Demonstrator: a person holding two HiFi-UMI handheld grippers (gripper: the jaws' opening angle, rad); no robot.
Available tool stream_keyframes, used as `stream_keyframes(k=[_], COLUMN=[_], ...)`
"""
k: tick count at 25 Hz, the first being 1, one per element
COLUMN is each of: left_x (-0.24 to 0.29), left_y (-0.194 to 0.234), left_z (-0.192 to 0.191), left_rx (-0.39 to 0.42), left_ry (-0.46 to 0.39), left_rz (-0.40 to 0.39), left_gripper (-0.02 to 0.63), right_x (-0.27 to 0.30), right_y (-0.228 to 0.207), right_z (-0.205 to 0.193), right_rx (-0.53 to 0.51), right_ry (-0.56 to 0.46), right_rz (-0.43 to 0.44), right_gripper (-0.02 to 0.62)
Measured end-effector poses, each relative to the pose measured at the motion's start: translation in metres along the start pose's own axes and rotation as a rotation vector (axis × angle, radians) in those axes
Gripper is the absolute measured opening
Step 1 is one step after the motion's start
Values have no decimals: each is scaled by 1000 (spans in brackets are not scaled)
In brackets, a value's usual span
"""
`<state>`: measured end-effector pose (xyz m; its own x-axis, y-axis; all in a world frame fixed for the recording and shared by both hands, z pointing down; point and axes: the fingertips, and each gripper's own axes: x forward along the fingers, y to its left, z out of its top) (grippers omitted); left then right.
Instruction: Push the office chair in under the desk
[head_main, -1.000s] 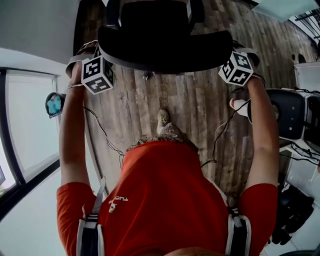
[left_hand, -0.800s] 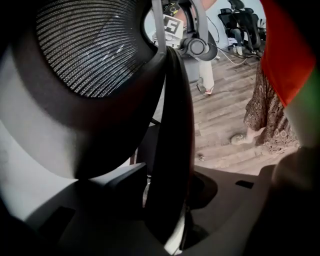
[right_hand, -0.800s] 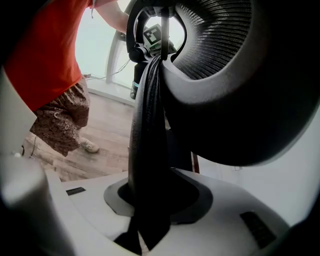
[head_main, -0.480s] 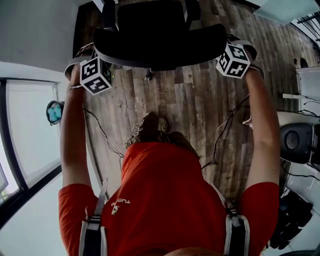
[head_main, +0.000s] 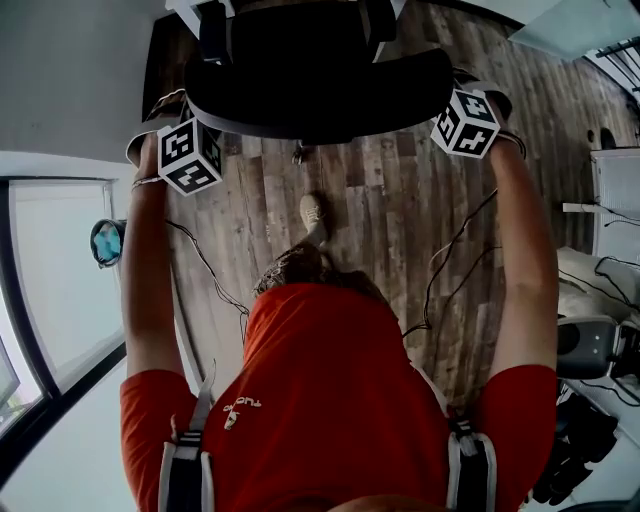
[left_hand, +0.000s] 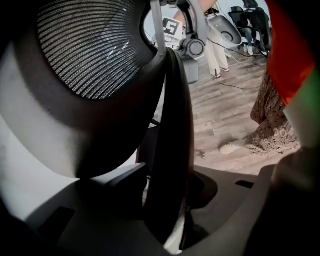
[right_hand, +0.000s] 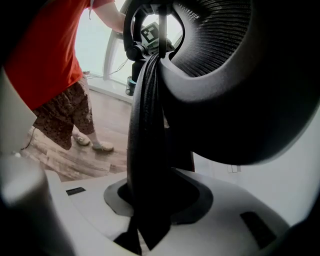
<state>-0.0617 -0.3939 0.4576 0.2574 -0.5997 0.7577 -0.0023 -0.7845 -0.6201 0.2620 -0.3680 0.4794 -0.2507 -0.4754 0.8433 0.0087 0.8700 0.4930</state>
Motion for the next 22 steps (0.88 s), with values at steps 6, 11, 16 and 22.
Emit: stream_keyframes(k=[6,11,16,22], left_x=[33,58,86,116], left_y=[38,70,105,146], left_z=[-1,-4,-13,-25], left_rx=[-7,-15,-22,-24], left_ry=[5,8,15,16], left_rz=[13,10,9,15], left_gripper=[166,166,166,169], right_x=[26,44,65,94], right_y=[-47,-87,-135,-180], right_z=[-16,-21,-20,-25], right_rx=[6,-6,-8,-1], right_ry=[-6,-14,-20,-11], right_rz=[1,2,-9,-7], right_gripper=[137,135,135,133])
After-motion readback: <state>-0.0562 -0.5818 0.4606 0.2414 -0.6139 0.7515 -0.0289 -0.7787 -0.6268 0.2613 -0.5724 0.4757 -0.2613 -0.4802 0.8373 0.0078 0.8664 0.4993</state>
